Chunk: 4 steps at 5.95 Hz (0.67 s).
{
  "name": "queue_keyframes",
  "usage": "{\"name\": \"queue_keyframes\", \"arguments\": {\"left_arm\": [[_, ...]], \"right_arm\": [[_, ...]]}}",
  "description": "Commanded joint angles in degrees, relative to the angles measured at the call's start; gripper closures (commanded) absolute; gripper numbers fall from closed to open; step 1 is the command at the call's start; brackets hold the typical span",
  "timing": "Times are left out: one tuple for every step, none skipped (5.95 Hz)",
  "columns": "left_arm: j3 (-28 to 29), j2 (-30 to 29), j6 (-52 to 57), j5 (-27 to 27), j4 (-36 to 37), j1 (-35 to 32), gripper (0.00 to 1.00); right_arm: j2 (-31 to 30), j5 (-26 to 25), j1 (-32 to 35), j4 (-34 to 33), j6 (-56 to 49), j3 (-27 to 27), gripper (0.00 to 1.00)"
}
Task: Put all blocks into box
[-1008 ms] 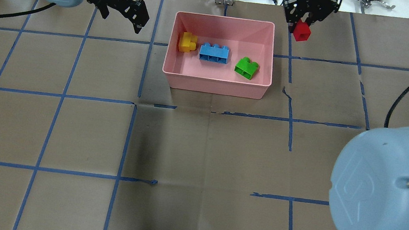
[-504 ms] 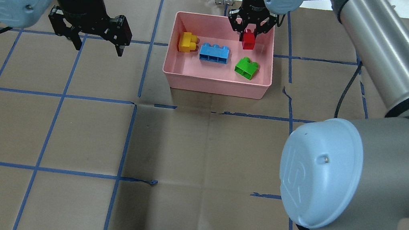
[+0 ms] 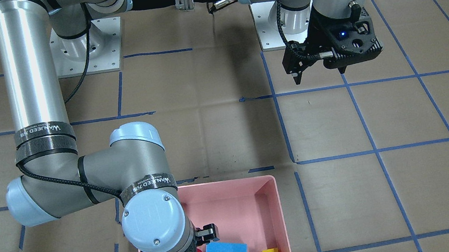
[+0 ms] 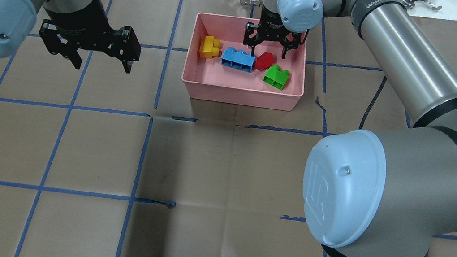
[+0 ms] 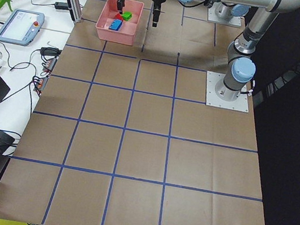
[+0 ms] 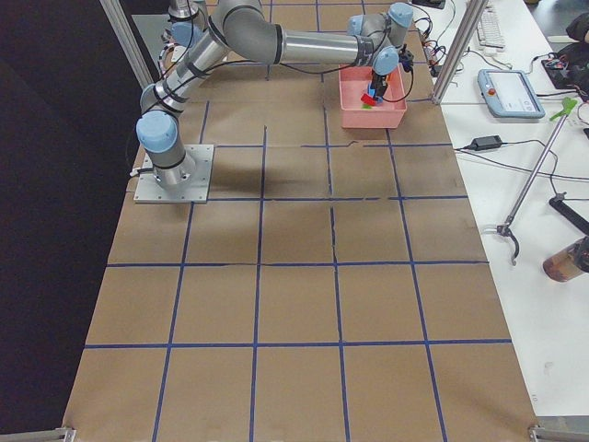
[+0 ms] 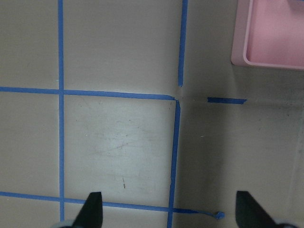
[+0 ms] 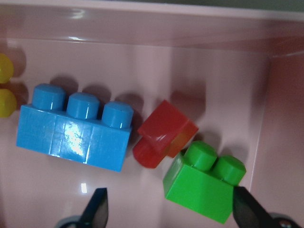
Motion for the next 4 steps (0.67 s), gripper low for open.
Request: {"name": "queue_keyframes", "arguments": {"left_arm": [[-0.1, -0.6, 1.1, -0.4, 2.3, -0.1, 0.02], [0.0, -0.6, 1.1, -0.5, 2.4, -0.1, 0.01], [0.2, -0.9, 0.9, -0.7, 3.5, -0.3, 0.01], [0.2, -0.5, 1.2, -0.6, 4.0, -0.3, 0.01]], "right_arm": [[-1.7, -0.1, -0.6, 0.7, -0.1, -0.1, 0.00], [-4.8, -0.2, -1.3, 4.0, -0.1, 0.2, 0.00], [-9.6, -0.3, -4.2, 9.3, -0.1, 0.7, 0.00], [-13.4, -0.3, -7.4, 16.6, 0.0, 0.8, 0.00]]}}
